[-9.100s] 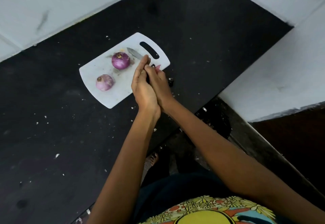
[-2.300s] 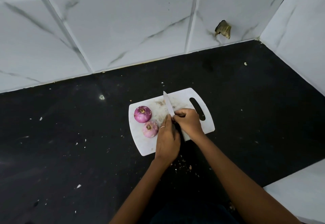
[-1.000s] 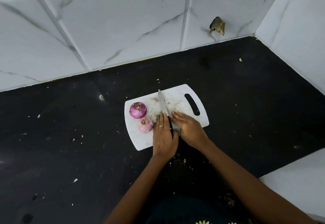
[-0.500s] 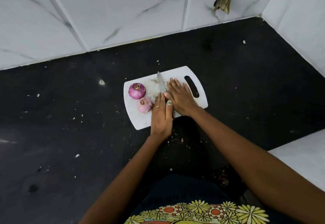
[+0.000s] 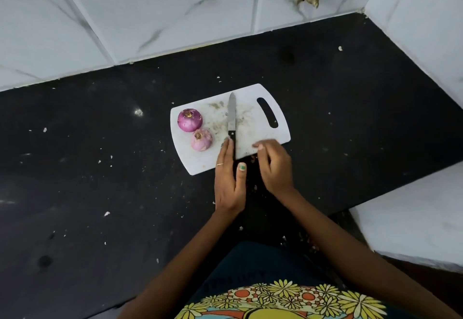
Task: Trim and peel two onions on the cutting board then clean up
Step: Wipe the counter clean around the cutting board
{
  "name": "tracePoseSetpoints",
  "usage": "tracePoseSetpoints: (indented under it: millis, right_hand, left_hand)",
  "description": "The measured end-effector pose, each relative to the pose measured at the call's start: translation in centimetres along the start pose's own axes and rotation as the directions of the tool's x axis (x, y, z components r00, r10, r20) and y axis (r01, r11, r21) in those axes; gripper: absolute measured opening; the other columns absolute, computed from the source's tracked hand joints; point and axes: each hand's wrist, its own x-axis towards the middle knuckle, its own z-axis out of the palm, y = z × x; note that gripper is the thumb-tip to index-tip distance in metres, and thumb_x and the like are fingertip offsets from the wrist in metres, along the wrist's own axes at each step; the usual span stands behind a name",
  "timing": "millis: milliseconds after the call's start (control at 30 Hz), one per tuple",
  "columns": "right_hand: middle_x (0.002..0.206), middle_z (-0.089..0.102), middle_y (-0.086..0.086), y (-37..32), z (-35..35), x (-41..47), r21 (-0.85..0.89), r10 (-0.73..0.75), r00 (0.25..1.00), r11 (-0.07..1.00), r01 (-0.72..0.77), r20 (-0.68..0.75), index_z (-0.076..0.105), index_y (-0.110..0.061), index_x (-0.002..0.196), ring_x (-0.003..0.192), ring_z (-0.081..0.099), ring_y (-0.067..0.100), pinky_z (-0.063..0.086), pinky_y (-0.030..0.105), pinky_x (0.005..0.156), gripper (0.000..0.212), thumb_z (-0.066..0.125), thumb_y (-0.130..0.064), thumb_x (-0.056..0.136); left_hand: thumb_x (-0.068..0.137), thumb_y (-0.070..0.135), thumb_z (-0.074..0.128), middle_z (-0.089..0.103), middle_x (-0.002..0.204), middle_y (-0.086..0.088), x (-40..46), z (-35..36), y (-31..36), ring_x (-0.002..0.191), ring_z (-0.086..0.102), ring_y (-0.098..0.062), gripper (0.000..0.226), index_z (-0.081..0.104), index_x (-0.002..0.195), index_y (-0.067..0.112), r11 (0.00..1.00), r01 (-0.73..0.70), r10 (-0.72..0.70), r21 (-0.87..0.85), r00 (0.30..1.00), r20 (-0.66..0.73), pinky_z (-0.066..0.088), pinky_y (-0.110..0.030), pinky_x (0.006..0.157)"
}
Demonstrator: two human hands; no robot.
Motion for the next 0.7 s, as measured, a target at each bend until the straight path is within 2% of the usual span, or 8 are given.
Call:
tracePoseSetpoints:
  millis: [67,167,267,367,467,533,600,700]
  right_hand:
    - [0.112,0.065,0.008,0.2,0.1,1.6,-0.129,0.047,0.999,0.991,-0.048,-0.014,0.064,-0.004,0.11,0.108,0.057,0.02,0.047,0.039,0.092,0.033,0.04,-0.021,0.097]
    - [0.151,0.036,0.014,1.0,0.8,3.2,-0.387,0.138,0.949,0.922,-0.018,0.284,0.04,-0.005,0.142,0.142,0.028,0.026,0.023,0.041,0.117,0.047,0.034,-0.029,0.102]
    - [0.16,0.004,0.007,1.1,1.4,2.3,-0.477,0.161,0.844,0.87,0.124,0.512,0.011,-0.01,0.152,0.148,-0.003,0.018,-0.005,0.039,0.119,0.06,0.018,-0.044,0.102]
    - [0.16,0.004,0.008,0.8,1.5,-0.6,-0.449,0.082,0.821,0.865,0.223,0.565,0.01,-0.009,0.151,0.148,-0.004,0.017,-0.007,0.037,0.118,0.072,0.002,-0.05,0.093]
    - [0.159,0.012,0.012,0.6,1.0,-3.0,-0.396,0.008,0.807,0.874,0.281,0.59,0.016,-0.003,0.15,0.148,0.003,0.02,0.002,0.038,0.121,0.068,0.005,-0.04,0.093]
    - [0.156,0.021,0.014,0.2,0.5,-3.8,-0.313,-0.024,0.819,0.917,0.247,0.574,0.024,0.0,0.147,0.147,0.012,0.022,0.008,0.036,0.12,0.065,0.011,-0.036,0.095]
    - [0.148,0.04,0.014,-0.6,-0.3,-4.1,-0.161,0.015,0.887,0.985,0.067,0.461,0.04,0.0,0.141,0.14,0.032,0.021,0.021,0.034,0.118,0.055,0.024,-0.03,0.098]
    - [0.12,0.064,0.013,-0.7,-1.7,-3.9,-0.036,0.068,0.997,0.997,-0.067,0.033,0.062,0.0,0.12,0.114,0.058,0.023,0.043,0.033,0.102,0.036,0.04,-0.015,0.095]
  left_hand:
    - [0.099,0.058,0.018,0.026,0.158,0.0,-0.2,-0.2,0.0,0.147,0.02,-0.009,0.074,0.028,0.152,0.007,0.998,0.057,-0.057,0.0,0.996,-0.075,0.017,-0.024,0.119]
    - [0.099,0.051,0.02,0.023,0.157,0.002,-0.4,0.0,0.3,0.147,0.018,-0.008,0.07,0.024,0.152,0.006,0.993,0.115,-0.114,-0.005,0.987,-0.113,0.015,-0.024,0.119]
    - [0.098,0.061,0.016,0.016,0.16,0.0,-1.3,0.4,0.5,0.149,0.012,-0.011,0.078,0.017,0.153,0.006,0.992,0.127,-0.129,-0.026,0.987,-0.092,0.011,-0.026,0.121]
    - [0.093,0.07,0.014,0.004,0.163,-0.003,-2.2,1.1,0.8,0.151,0.003,-0.011,0.088,0.007,0.154,0.007,0.984,0.168,-0.17,-0.057,0.985,-0.024,0.006,-0.028,0.122]
    - [0.093,0.06,0.018,0.002,0.162,-0.001,-2.5,1.4,1.2,0.15,0.001,-0.009,0.08,0.003,0.153,0.01,0.981,0.184,-0.18,-0.057,0.981,0.068,0.003,-0.033,0.123]
    - [0.093,0.059,0.019,0.005,0.163,-0.002,-2.6,1.3,1.3,0.15,0.005,-0.01,0.08,0.004,0.154,0.01,0.984,0.163,-0.154,-0.075,0.981,0.114,0.005,-0.034,0.123]
    - [0.093,0.067,0.016,0.008,0.163,-0.004,-2.8,1.0,1.3,0.15,0.007,-0.011,0.083,0.004,0.154,0.011,0.988,0.131,-0.12,-0.08,0.985,0.122,0.007,-0.036,0.123]
    - [0.097,0.061,0.014,0.015,0.163,-0.005,-2.8,0.2,0.9,0.15,0.011,-0.012,0.077,0.011,0.154,0.01,0.995,0.094,-0.093,-0.038,0.995,0.033,0.012,-0.04,0.123]
